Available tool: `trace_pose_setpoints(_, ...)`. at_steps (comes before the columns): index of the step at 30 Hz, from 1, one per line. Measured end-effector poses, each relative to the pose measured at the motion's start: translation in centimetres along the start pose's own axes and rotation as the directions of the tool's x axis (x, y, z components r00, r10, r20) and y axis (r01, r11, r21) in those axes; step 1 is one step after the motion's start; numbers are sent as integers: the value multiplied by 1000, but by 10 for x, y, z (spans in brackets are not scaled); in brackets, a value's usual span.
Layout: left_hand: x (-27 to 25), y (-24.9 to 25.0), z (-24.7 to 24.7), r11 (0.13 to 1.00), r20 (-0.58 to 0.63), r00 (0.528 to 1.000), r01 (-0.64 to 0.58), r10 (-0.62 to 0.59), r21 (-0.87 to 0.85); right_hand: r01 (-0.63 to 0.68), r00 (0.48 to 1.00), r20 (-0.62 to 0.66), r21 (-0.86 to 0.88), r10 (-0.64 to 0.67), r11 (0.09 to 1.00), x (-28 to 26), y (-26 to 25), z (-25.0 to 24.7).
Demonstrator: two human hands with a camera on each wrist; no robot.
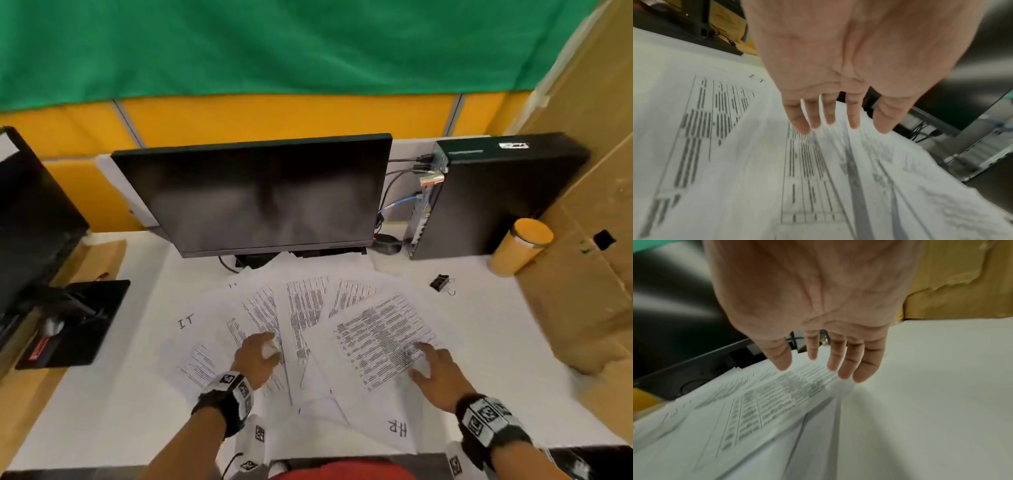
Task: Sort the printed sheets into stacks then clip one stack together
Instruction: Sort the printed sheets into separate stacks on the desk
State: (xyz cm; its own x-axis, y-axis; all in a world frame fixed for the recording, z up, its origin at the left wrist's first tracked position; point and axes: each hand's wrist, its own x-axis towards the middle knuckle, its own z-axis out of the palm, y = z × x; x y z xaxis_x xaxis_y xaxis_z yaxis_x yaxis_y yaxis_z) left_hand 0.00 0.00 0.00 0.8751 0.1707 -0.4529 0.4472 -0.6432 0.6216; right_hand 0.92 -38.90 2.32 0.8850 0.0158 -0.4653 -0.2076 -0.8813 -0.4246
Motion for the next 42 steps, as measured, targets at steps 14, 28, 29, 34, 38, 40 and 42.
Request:
trace_pose_setpoints(14, -23, 17, 34, 960, 67, 984, 142, -163, 243, 236, 970, 104, -214, -219, 948, 29, -32, 27)
trace_pose_setpoints(28, -18, 24, 50, 783, -207, 815, 398, -541, -479, 268, 962, 93, -147, -257, 952, 44, -45, 41)
trace_pose_setpoints(29, -15, 24, 46, 757, -202, 795, 418, -572, -502, 252, 966, 97, -171, -238, 953, 47, -45, 39)
trace_pose_setpoints(34, 5, 36, 49, 705, -109, 847, 354, -520, -615, 406, 906, 275, -349, -321, 845, 45, -64, 47)
trace_pose_setpoints(38, 8, 44, 48, 803, -100, 911, 295, -399, -517, 441, 878, 308, -224, -366, 869, 44, -80, 55)
trace_pose_setpoints(40, 2, 48, 42, 889, -157, 945, 203, -288, -410, 411, 884, 278, -82, -376, 908, 48, -81, 53)
trace_pose_setpoints(42, -7, 53, 28, 931, -238, 950, 109, -200, -347, 366, 913, 177, 38, -366, 930, 51, -80, 48)
